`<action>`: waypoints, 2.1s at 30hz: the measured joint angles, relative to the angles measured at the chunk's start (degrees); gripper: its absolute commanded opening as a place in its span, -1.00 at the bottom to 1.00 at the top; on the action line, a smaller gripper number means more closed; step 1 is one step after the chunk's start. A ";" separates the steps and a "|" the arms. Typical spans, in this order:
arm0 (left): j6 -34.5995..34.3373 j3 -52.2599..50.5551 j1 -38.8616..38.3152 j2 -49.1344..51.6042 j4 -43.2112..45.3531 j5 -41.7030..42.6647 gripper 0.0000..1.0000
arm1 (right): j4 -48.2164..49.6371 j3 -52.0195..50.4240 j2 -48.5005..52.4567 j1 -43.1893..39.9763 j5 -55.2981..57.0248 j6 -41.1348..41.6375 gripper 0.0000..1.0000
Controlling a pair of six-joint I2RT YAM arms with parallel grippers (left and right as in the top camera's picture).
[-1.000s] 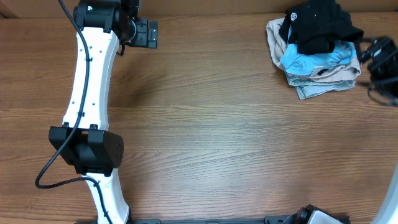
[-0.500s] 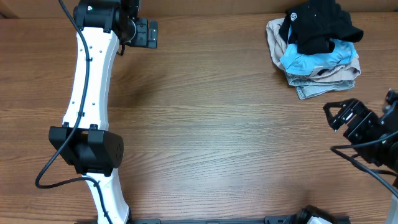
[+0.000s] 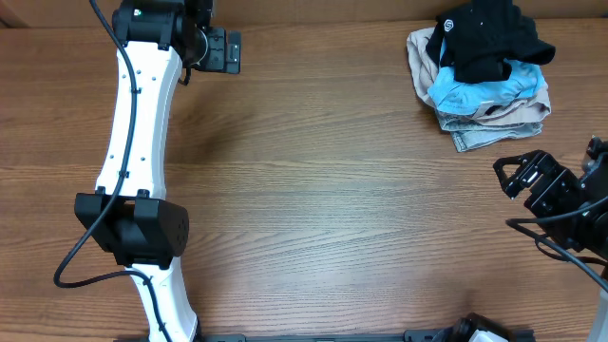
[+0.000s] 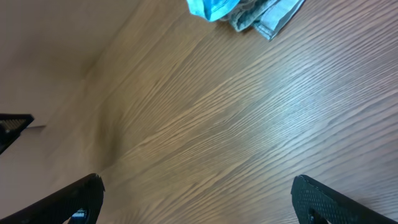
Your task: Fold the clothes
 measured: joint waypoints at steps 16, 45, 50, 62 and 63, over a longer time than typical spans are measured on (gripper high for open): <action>0.00 0.00 0.00 0.00 0.02 -0.04 0.99 | 38.27 -25.42 -19.82 22.08 18.73 -4.44 1.00; 0.00 0.00 0.00 0.00 0.00 0.00 0.99 | 76.39 -80.43 -57.05 29.90 24.33 -4.48 1.00; 0.00 0.00 0.00 0.00 0.00 0.00 1.00 | 77.46 -80.70 -58.49 29.94 24.48 -4.50 1.00; 0.00 0.00 0.00 0.00 0.00 0.00 1.00 | 79.52 -81.42 -58.51 29.99 24.52 -4.50 1.00; 0.00 0.00 0.00 0.00 0.00 0.00 1.00 | 79.52 -81.42 -58.51 29.97 24.52 -4.50 1.00</action>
